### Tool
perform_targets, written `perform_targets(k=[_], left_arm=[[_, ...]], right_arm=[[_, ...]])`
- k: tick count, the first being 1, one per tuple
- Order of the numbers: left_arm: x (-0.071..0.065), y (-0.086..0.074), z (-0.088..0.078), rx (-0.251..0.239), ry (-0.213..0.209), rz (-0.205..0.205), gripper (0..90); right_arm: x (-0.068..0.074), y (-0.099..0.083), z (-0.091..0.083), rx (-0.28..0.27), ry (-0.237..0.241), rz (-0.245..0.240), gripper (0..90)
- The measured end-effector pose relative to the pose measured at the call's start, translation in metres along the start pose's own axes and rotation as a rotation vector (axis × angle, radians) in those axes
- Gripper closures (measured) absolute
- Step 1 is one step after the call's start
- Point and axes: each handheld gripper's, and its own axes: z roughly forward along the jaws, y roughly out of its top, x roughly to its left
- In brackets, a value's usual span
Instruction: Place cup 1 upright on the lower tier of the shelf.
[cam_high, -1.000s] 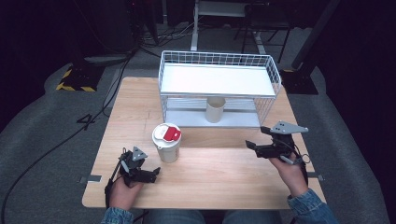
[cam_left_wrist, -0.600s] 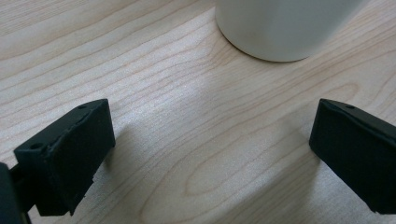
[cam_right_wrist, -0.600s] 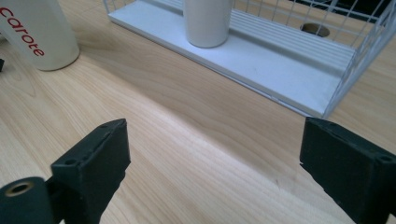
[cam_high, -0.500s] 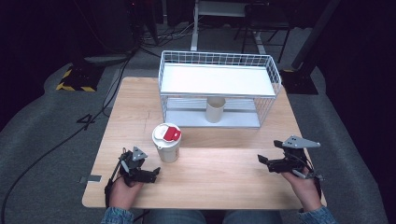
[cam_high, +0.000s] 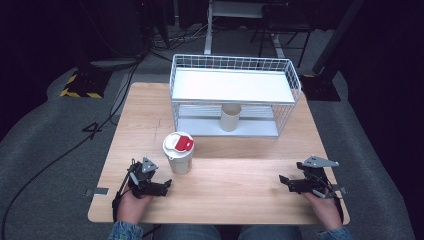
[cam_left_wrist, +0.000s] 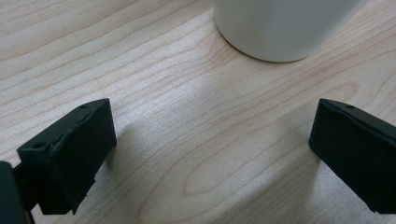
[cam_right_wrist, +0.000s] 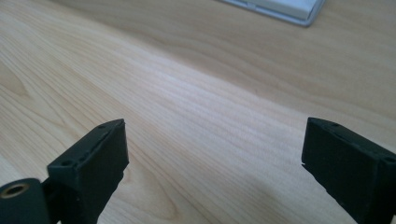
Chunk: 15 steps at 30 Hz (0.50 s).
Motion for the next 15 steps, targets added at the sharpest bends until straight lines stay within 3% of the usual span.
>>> perform_targets(k=[9, 11, 15], left_arm=[[0.0, 0.001, 0.001, 0.0, -0.006, 0.006, 0.7], [0.0, 0.001, 0.001, 0.002, -0.006, 0.006, 0.6], [0.0, 0.001, 0.001, 0.0, 0.0, 0.004, 0.4]], right_arm=[[-0.007, -0.015, 0.011, 0.063, -0.022, 0.004, 7.1], [-0.007, -0.018, 0.013, 0.035, -0.034, -0.015, 7.2], [-0.007, -0.018, 0.013, 0.038, -0.037, -0.026, 6.3]])
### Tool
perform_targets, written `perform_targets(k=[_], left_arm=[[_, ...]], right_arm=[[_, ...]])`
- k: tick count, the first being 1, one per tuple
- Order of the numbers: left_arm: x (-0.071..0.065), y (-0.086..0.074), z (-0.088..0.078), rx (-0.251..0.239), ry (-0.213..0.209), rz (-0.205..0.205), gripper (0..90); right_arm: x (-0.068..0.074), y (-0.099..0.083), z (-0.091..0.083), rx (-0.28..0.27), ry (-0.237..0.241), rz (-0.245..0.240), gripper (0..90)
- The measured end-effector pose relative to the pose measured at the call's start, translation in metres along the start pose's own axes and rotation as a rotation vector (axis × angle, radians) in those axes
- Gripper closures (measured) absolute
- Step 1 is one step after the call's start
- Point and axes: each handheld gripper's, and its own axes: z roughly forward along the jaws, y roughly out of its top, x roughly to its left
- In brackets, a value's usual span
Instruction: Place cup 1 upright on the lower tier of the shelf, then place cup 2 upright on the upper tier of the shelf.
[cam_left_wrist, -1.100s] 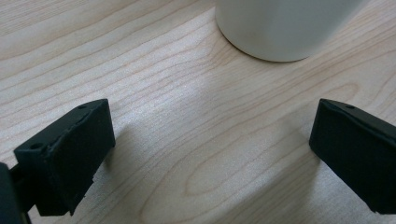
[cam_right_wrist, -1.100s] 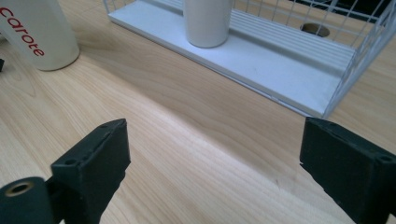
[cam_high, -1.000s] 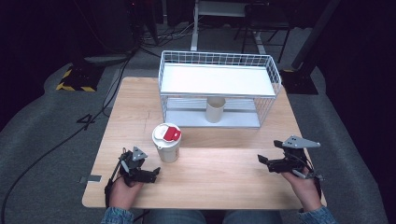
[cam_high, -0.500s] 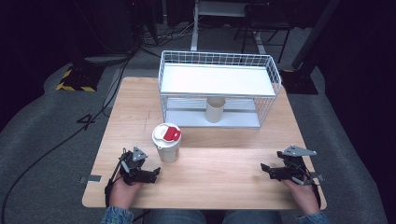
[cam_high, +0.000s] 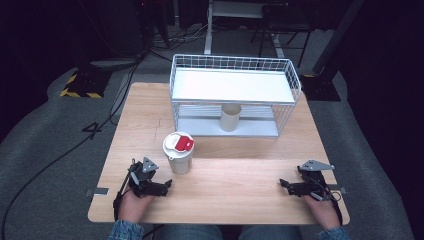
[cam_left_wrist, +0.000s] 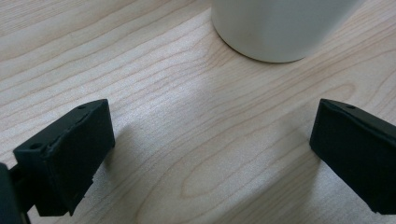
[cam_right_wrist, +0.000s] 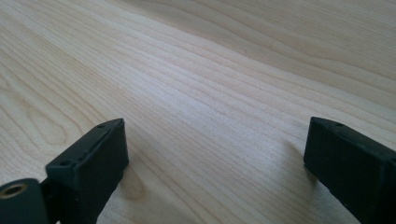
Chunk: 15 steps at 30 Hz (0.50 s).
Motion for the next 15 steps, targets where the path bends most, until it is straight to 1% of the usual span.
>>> perform_targets(k=[7, 10, 12, 13, 15], left_arm=[[-0.001, 0.0, -0.001, 0.002, 0.005, -0.006, 1.1], [-0.001, -0.001, -0.003, 0.002, -0.003, -0.001, 2.2], [-0.001, 0.0, -0.005, -0.005, -0.01, -0.008, 2.2], [0.0, 0.0, -0.006, -0.011, -0.01, 0.0, 2.2], [-0.001, 0.001, -0.012, -0.041, -0.013, -0.003, 2.2]], right_arm=[[0.0, 0.0, 0.001, 0.003, -0.01, -0.001, 4.5], [0.0, 0.0, 0.001, 0.005, -0.009, 0.0, 3.8], [0.0, 0.001, 0.001, 0.007, -0.011, 0.003, 2.8], [0.0, 0.001, 0.002, 0.014, -0.02, 0.008, 0.8], [-0.001, 0.001, 0.002, 0.016, -0.021, 0.009, 0.6]])
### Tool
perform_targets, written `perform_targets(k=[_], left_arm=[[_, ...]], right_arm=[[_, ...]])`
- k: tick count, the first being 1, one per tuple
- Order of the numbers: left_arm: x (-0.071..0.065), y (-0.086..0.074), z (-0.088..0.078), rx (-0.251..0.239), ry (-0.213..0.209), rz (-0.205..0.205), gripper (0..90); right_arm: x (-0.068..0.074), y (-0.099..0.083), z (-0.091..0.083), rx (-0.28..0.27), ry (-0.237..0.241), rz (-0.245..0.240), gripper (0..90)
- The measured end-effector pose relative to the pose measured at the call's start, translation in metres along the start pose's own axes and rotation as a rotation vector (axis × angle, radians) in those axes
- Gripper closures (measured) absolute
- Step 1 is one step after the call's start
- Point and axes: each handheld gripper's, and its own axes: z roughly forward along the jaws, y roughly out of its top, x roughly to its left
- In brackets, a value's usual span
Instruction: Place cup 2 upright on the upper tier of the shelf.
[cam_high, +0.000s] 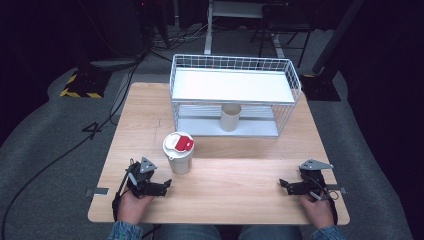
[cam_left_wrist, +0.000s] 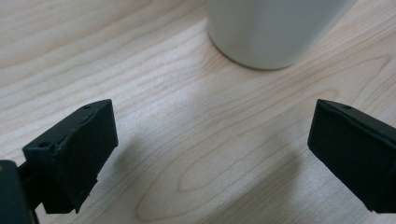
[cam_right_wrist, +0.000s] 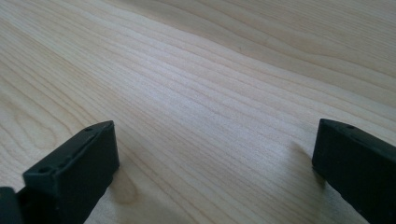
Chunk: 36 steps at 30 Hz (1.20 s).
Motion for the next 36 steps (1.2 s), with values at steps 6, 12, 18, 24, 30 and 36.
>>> perform_targets(k=[6, 12, 18, 24, 30, 36], left_arm=[[-0.002, 0.005, -0.009, -0.069, -0.021, -0.001, 2.1], [-0.006, 0.01, -0.015, -0.163, -0.057, 0.003, 2.0], [-0.01, 0.019, -0.016, -0.239, -0.109, 0.023, 1.4], [-0.013, 0.028, -0.011, -0.313, -0.156, 0.02, 0.2], [-0.016, 0.034, -0.005, -0.356, -0.181, 0.019, 0.0], [-0.017, 0.041, 0.007, -0.383, -0.191, 0.015, 0.0]], right_arm=[[0.0, 0.0, 0.0, 0.0, -0.001, 0.001, 0.5], [0.0, 0.0, 0.001, 0.0, -0.003, 0.006, 0.5], [0.0, 0.0, 0.001, 0.0, -0.003, 0.006, 0.5], [0.0, 0.0, 0.001, 0.0, -0.003, 0.006, 0.5], [0.0, 0.0, 0.001, 0.0, -0.003, 0.006, 0.5], [0.0, 0.0, 0.001, 0.0, -0.003, 0.006, 0.5]])
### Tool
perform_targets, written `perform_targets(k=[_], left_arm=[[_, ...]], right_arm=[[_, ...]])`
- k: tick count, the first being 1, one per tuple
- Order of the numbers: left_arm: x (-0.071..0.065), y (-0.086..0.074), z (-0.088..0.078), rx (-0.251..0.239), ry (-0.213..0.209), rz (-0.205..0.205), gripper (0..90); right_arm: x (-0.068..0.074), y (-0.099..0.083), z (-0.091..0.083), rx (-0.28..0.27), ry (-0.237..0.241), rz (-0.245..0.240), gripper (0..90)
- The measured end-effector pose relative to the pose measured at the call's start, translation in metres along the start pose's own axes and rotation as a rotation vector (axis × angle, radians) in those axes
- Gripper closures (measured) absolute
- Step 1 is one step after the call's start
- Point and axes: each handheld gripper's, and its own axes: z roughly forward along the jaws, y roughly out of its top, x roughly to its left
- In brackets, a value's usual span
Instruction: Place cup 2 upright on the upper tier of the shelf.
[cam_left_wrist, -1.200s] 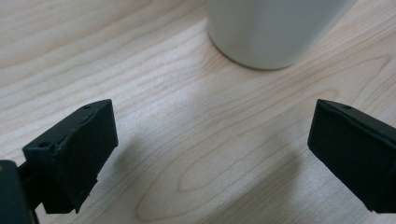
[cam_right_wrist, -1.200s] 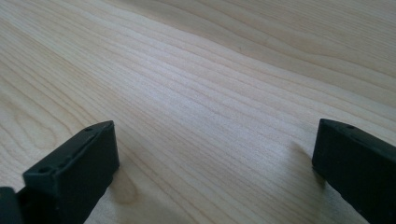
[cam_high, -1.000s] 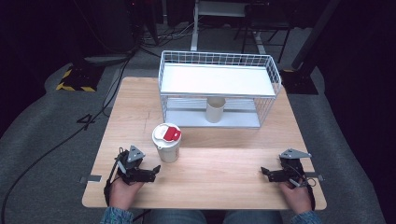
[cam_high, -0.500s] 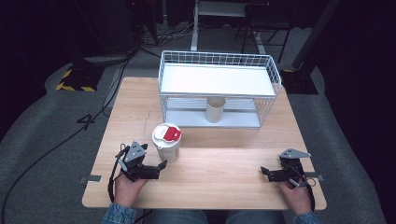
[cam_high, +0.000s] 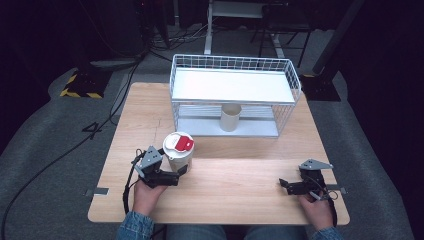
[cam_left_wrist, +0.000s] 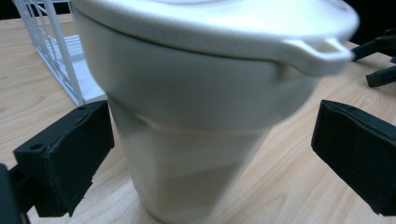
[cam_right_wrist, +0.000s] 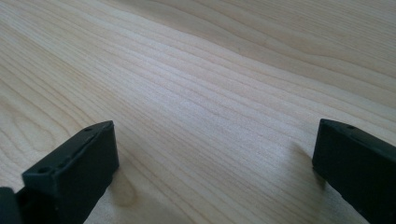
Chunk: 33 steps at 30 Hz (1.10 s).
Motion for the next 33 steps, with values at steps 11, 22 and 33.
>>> perform_targets(k=[11, 22, 33], left_arm=[[0.003, 0.0, 0.023, -0.037, 0.005, -0.046, 0.0], [-0.002, -0.001, 0.026, -0.047, 0.076, -0.02, 10.6], [-0.004, -0.005, 0.026, -0.082, 0.093, -0.01, 11.9]], right_arm=[[0.0, 0.0, 0.0, 0.0, -0.003, 0.003, 0.5], [0.0, 0.0, 0.0, -0.001, -0.003, 0.002, 0.5], [0.0, 0.0, 0.0, -0.001, -0.005, 0.002, 0.5]])
